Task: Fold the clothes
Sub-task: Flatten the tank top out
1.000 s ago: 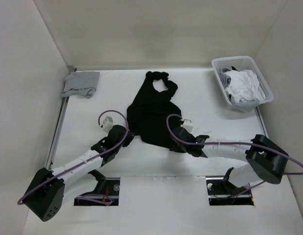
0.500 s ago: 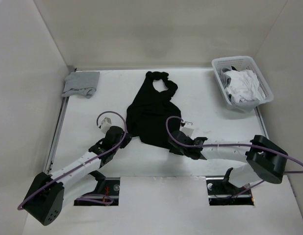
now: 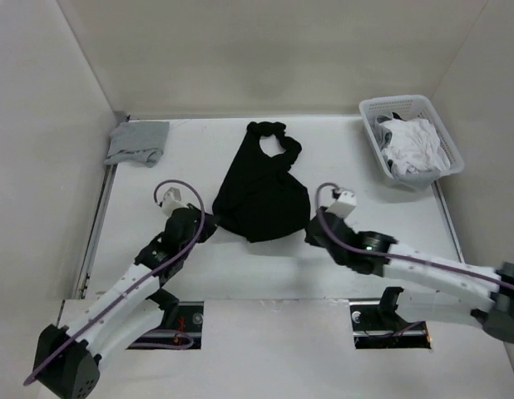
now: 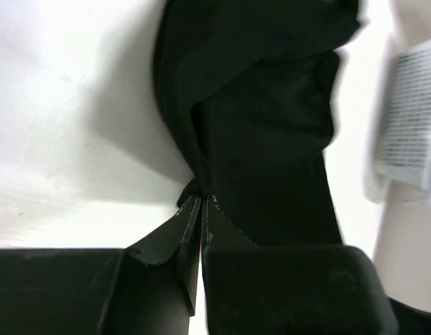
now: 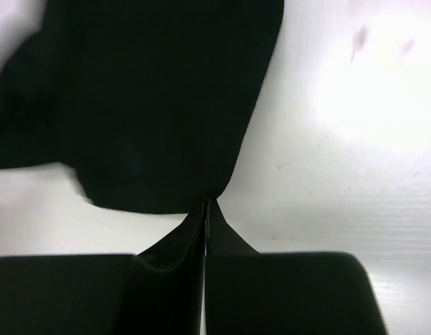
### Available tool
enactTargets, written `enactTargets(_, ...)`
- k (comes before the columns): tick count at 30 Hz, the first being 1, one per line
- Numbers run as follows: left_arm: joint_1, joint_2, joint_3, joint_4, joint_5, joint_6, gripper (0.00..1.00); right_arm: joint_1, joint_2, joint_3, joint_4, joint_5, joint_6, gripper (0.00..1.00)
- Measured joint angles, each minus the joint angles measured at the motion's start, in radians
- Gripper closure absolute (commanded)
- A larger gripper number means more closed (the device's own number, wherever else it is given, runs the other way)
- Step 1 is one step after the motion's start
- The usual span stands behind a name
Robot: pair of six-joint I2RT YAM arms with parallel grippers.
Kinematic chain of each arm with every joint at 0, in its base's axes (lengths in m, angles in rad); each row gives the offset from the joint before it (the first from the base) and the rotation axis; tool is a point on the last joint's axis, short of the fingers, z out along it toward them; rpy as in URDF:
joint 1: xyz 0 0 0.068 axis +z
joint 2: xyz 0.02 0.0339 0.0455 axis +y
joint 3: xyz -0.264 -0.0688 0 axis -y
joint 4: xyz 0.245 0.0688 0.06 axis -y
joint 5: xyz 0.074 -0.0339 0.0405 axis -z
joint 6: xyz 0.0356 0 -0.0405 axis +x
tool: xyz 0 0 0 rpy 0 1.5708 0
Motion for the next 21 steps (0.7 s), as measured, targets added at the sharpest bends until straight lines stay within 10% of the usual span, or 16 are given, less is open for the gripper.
enactTargets(8,0.021,-0.172,0.507,-0.113,-0.053,0.196,1.0,0.158,-0.452,0.502,-0.161,0.272,-0.296,1.0)
enactTargets(15,0.058,-0.18,0.958,-0.085,-0.143,0.387,1.0,0.542,-0.375,0.901,0.055,0.605,-0.85,1.0)
enactTargets(21,0.078,-0.09,1.021,-0.016,-0.209,0.46,1.0,0.422,-0.254,0.867,0.389,0.574,-1.209,1.0)
